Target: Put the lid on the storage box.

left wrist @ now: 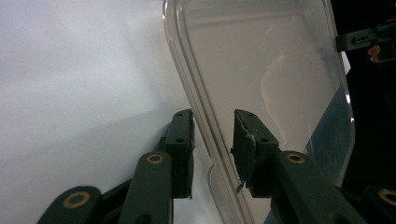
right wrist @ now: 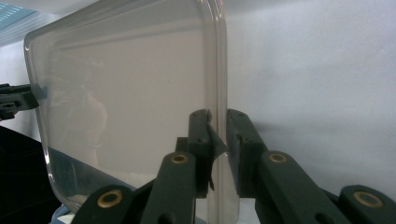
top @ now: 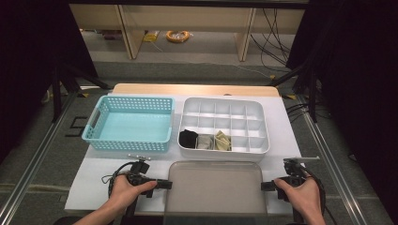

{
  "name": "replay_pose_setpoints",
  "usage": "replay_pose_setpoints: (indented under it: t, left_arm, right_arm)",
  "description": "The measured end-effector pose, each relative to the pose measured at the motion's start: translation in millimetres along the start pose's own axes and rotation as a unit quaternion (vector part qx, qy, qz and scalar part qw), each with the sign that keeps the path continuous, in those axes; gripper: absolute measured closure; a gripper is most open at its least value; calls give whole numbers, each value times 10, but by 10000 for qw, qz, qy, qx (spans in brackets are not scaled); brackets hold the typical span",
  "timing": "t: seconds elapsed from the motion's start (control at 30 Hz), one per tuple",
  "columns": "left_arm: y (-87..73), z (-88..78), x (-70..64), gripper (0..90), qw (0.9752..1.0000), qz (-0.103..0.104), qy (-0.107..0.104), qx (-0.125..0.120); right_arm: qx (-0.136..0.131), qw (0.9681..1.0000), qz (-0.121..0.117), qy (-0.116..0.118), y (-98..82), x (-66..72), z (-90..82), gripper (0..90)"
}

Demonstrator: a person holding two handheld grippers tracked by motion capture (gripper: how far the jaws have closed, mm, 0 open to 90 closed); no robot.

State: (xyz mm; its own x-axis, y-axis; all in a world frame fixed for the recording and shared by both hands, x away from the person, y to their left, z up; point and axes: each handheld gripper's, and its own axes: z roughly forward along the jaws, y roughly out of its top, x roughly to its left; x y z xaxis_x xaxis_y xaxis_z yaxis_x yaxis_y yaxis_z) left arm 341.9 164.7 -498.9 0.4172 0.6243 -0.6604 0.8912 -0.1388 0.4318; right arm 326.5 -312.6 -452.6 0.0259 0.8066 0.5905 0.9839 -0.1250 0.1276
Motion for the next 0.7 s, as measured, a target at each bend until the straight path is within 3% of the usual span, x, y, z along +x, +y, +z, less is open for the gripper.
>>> replay_pose_setpoints:
  t: [0.1, 0.13, 0.2, 0.23, 0.33, 0.37, 0.4, 0.43, 0.5, 0.63, 0.7]
  left_arm:
    - [0, -18, -3, 669, 10000, 10, 88, 11]
    - [0, -24, -4, 659, 9999, 15, 102, 23]
    - [-2, -22, 1, 639, 10000, -12, 59, -35]
    - [-1, -23, 10, 630, 10000, -14, -16, -15]
    - [0, -15, 5, 616, 10000, -14, -9, -47]
    - [2, -12, 7, 614, 10000, -10, -22, -46]
    - [2, -5, 8, 615, 10000, -26, -43, -66]
    - [2, -2, 0, 617, 10000, -80, -19, -55]
    - [5, 22, 5, 627, 9998, -117, -117, -79]
    - [22, 44, 0, 662, 9999, -44, -116, 12]
    - [24, 48, 3, 671, 9998, -118, -157, -13]
  right_arm:
    - [51, 10000, 26, -16, -7, 1, -5, 812]
    - [82, 9999, -110, -64, -13, -22, -7, 811]
    - [43, 9999, -115, 5, -17, -25, -7, 811]
    - [-26, 10000, 66, -26, -14, 0, -3, 812]
    - [-18, 10000, 1, 23, -19, 0, -11, 812]
    - [-127, 9999, -1, -19, -26, 4, -1, 812]
    - [-75, 9998, -183, -73, -32, -20, -4, 812]
    - [-63, 9997, -200, -90, -31, -21, -4, 812]
    - [-136, 9999, -6, -19, -25, 12, 0, 812]
    - [-61, 10000, -29, 2, -21, 20, -10, 811]
    - [-65, 10000, -60, 12, -26, 12, -11, 811]
